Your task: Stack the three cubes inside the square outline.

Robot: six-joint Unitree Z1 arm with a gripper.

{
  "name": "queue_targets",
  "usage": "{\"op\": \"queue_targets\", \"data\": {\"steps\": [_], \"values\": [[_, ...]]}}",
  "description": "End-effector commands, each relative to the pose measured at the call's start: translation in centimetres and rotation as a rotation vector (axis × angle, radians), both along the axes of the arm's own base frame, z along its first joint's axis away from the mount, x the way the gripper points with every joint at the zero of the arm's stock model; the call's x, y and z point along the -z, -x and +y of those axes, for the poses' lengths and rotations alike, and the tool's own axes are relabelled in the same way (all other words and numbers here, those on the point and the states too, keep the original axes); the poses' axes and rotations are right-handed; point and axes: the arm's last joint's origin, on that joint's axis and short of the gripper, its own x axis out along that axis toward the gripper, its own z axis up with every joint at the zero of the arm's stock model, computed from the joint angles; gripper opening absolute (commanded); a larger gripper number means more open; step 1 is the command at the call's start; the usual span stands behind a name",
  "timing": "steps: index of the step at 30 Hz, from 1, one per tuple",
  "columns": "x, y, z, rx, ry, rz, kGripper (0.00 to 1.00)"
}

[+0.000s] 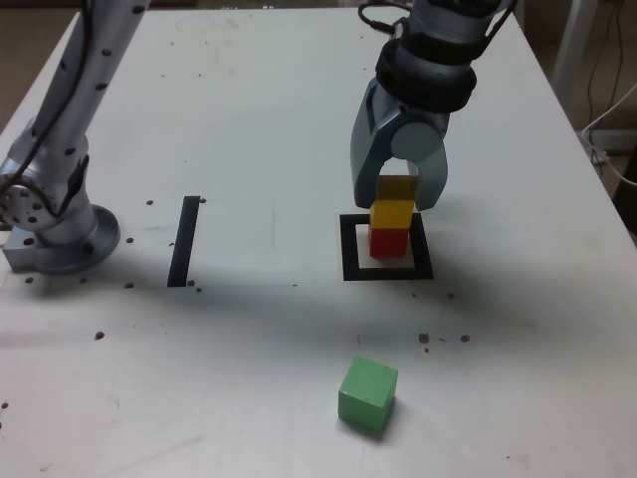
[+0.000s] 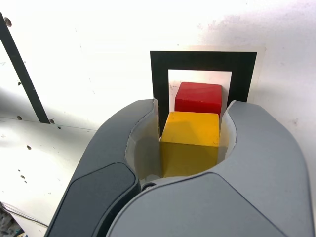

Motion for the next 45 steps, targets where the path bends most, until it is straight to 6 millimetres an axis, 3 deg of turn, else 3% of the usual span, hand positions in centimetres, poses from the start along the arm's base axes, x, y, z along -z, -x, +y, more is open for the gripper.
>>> {"op": "queue_targets", "data": {"steps": [1,4,8,11,20,31,37,45], "values": [[0.3,-0.1,0.2,0.000,0.001,0.006,0.29],[0.5,-0.2,0.2,0.005,0.003,0.005,0.43],[0.7,-0.2,0.4,0.016,0.007,0.002,0.80],[0.7,-0.2,0.4,0.018,0.007,0.003,0.91],[0.4,0.2,0.8,0.017,-0.011,0.002,0.95],[-3.4,2.4,0.2,0.042,-0.095,-0.073,0.99],[-5.0,3.6,-2.6,0.113,-0.101,-0.095,0.99],[-5.6,5.2,-9.2,0.242,-0.054,-0.093,0.99]]}}
